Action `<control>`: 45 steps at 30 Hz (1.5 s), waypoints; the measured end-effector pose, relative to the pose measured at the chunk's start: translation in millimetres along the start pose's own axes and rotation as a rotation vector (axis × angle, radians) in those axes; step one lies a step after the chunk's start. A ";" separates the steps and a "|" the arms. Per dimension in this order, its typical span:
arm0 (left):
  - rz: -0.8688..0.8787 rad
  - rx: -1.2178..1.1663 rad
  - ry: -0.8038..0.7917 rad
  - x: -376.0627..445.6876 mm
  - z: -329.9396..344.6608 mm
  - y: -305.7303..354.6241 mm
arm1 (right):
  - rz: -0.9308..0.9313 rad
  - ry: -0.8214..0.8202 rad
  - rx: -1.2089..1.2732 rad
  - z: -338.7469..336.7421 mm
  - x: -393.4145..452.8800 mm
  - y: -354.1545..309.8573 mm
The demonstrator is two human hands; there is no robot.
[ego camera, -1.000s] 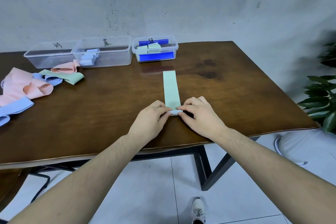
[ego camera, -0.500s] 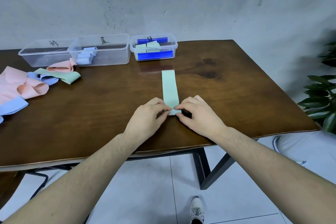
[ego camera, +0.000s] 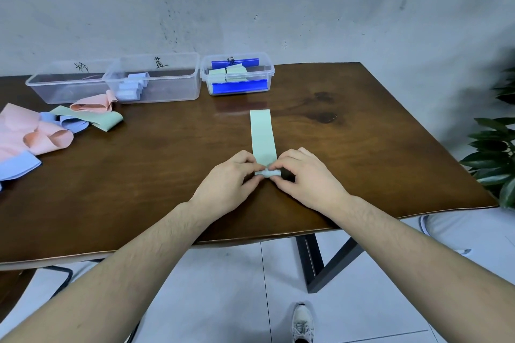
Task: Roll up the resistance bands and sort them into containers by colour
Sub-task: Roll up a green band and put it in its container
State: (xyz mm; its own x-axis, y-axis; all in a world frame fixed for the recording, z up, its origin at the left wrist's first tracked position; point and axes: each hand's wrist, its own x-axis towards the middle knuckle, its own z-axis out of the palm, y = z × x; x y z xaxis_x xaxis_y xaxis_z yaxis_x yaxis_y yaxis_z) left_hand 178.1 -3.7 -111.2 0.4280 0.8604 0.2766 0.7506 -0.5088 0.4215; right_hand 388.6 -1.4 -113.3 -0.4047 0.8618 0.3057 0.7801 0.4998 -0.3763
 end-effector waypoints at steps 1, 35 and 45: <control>-0.005 -0.010 -0.001 0.3 -0.8 -1.0 | 0.004 -0.009 0.003 -0.6 1.2 0.0; 0.022 -0.180 0.051 -31.9 -0.5 6.5 | 0.020 -0.061 0.088 -10.7 -34.8 -11.5; 0.015 -0.114 0.041 -34.8 1.0 9.5 | 0.049 -0.053 0.117 -7.7 -33.5 -12.2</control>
State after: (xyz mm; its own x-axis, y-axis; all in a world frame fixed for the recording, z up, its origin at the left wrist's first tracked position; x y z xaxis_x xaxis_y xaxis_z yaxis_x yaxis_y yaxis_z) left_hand 170.9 -38.5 -117.6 0.4161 0.8520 0.3177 0.6812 -0.5235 0.5118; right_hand 396.3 -37.0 -112.2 -0.3951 0.8870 0.2388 0.7399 0.4614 -0.4896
